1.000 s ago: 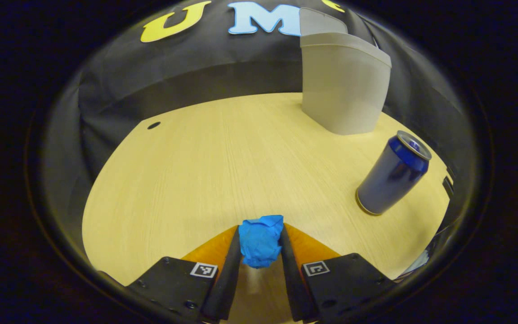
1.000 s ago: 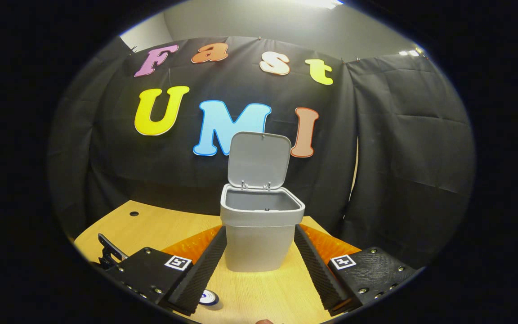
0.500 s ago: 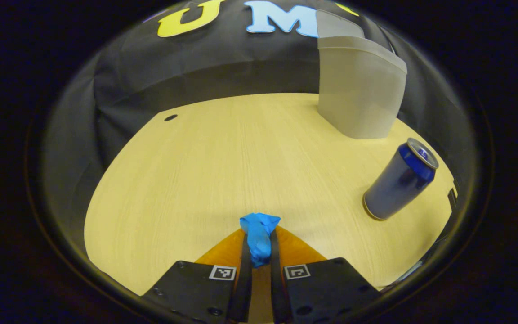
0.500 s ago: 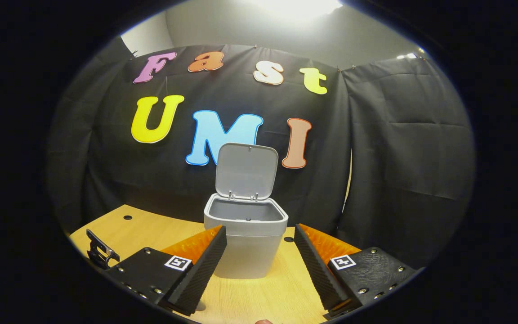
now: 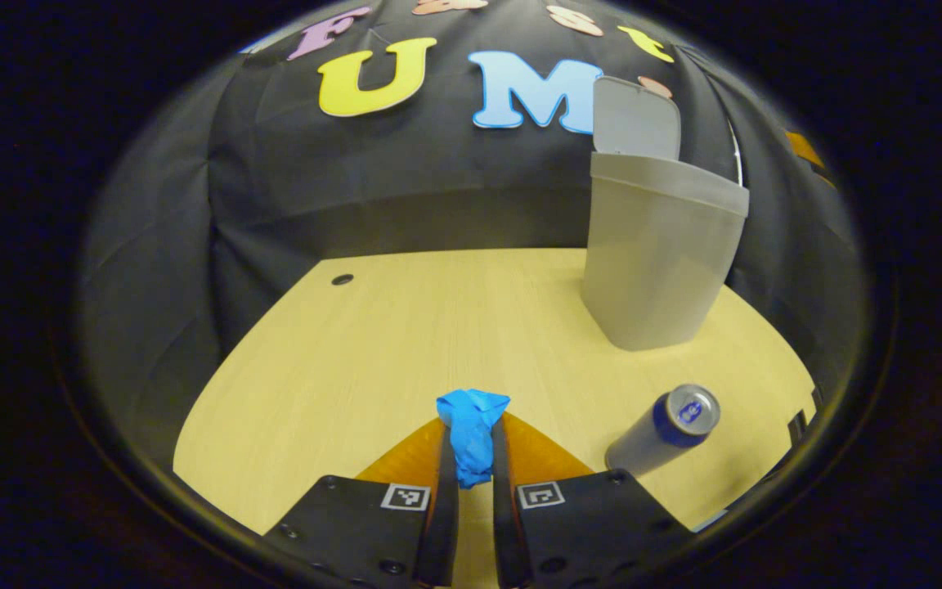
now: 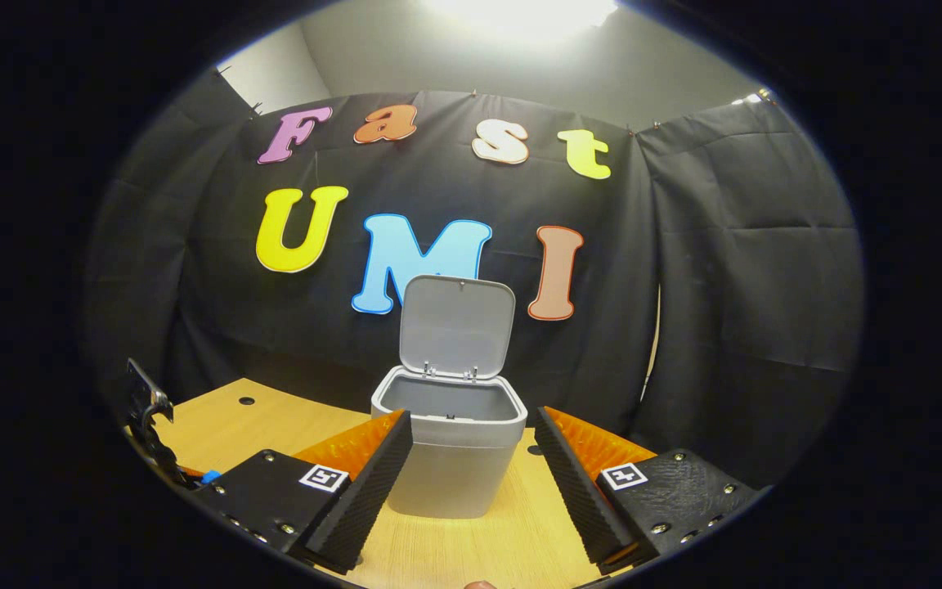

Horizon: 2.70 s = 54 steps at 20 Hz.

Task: Press the lid of the desktop garbage bin to open it, pick up the crumpled paper on the desktop and throw it into the bin, then pick up the pop can on the desktop and drop it into the bin, and finally close the garbage bin lid.

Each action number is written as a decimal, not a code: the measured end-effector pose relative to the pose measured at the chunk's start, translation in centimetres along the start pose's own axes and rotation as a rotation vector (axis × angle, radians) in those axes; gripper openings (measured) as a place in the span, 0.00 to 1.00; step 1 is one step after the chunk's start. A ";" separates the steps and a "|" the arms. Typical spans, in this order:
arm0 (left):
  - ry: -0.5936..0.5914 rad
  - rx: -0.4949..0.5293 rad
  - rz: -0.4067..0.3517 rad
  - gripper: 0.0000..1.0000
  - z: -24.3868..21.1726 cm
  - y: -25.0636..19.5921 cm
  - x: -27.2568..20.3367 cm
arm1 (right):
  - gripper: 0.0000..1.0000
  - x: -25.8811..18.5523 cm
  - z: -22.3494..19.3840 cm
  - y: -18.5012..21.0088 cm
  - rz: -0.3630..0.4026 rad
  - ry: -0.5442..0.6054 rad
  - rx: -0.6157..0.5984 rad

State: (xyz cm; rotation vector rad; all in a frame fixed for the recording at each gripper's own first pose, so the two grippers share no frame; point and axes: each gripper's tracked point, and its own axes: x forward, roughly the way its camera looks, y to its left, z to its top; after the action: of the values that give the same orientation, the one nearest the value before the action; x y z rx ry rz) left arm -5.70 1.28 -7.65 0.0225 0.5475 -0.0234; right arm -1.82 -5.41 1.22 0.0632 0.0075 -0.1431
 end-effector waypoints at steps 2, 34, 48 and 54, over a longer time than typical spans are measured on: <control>-0.047 -0.011 -0.009 0.27 2.6 -0.8 -0.5 | 0.96 0.3 -0.1 0.0 0.014 0.003 0.020; -0.397 0.118 -0.285 0.24 27.5 -22.6 3.1 | 0.96 -1.1 -1.6 -6.0 -0.101 0.033 0.057; -0.367 0.147 -0.366 0.39 27.4 -26.0 8.0 | 0.96 -2.0 -3.8 -8.0 -0.210 0.121 0.045; -0.372 0.145 -0.401 0.51 27.4 -26.7 7.8 | 0.96 -2.1 -4.2 -7.9 -0.225 0.133 0.042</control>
State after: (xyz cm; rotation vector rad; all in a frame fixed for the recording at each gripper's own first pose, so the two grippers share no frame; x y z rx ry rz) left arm 14.46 -26.33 11.28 0.0486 0.1698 -0.4506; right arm -5.02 -12.65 -3.49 0.1141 0.1443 -0.3636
